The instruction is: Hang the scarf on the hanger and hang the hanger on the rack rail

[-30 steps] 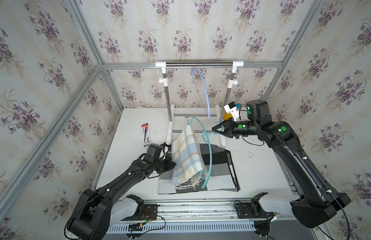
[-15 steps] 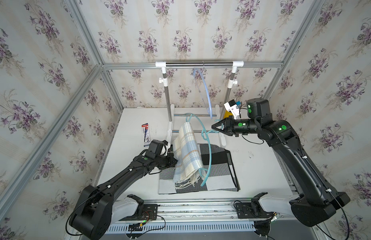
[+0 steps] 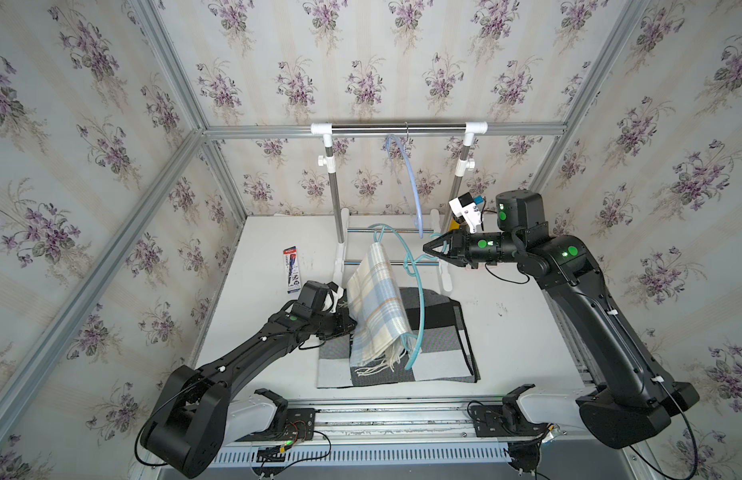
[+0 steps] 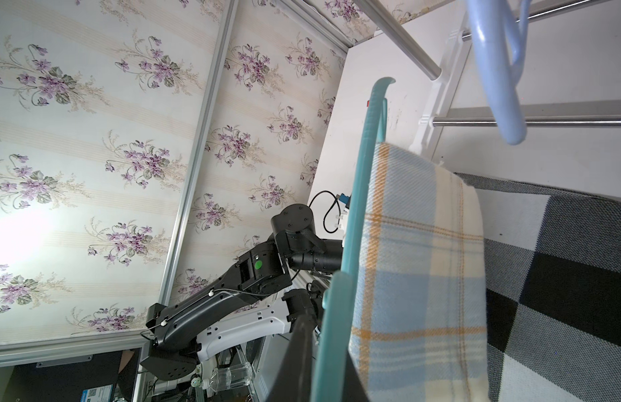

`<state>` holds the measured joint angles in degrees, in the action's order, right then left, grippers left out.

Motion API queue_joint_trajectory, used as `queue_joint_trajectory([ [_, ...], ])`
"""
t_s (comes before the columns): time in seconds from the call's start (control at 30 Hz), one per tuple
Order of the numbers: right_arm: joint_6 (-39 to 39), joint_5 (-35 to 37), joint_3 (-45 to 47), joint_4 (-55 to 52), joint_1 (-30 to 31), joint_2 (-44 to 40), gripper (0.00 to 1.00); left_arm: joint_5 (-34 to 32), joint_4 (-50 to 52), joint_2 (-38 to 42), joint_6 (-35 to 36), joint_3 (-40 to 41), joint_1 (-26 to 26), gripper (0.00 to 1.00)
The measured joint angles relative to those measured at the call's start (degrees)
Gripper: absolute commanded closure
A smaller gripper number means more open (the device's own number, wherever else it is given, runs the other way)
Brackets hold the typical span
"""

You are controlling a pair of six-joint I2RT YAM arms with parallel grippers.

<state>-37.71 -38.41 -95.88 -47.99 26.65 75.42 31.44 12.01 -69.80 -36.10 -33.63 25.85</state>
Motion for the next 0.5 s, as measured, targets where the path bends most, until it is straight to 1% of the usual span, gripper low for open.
queue_joint_trajectory([
  [0.27,0.0,0.0,0.4,-0.7,0.0,-0.4,1.00,0.2,-3.9,-2.5,-0.7,1.7,0.0,1.00],
  [0.3,0.0,0.0,0.6,-0.7,0.0,-0.4,1.00,0.3,-4.3,-2.7,-0.9,1.8,0.0,0.97],
  [0.37,0.0,0.0,1.1,-0.7,0.0,-0.5,1.00,0.3,-4.6,-2.9,-1.1,1.9,0.0,0.82],
  [0.4,0.0,0.0,1.4,-0.7,0.0,-0.5,1.00,0.3,-4.7,-2.8,-1.1,1.9,0.0,0.77],
  [0.5,0.0,0.0,1.9,-0.2,0.0,-0.6,1.00,0.1,-3.8,-2.1,-1.5,1.8,0.0,0.66],
])
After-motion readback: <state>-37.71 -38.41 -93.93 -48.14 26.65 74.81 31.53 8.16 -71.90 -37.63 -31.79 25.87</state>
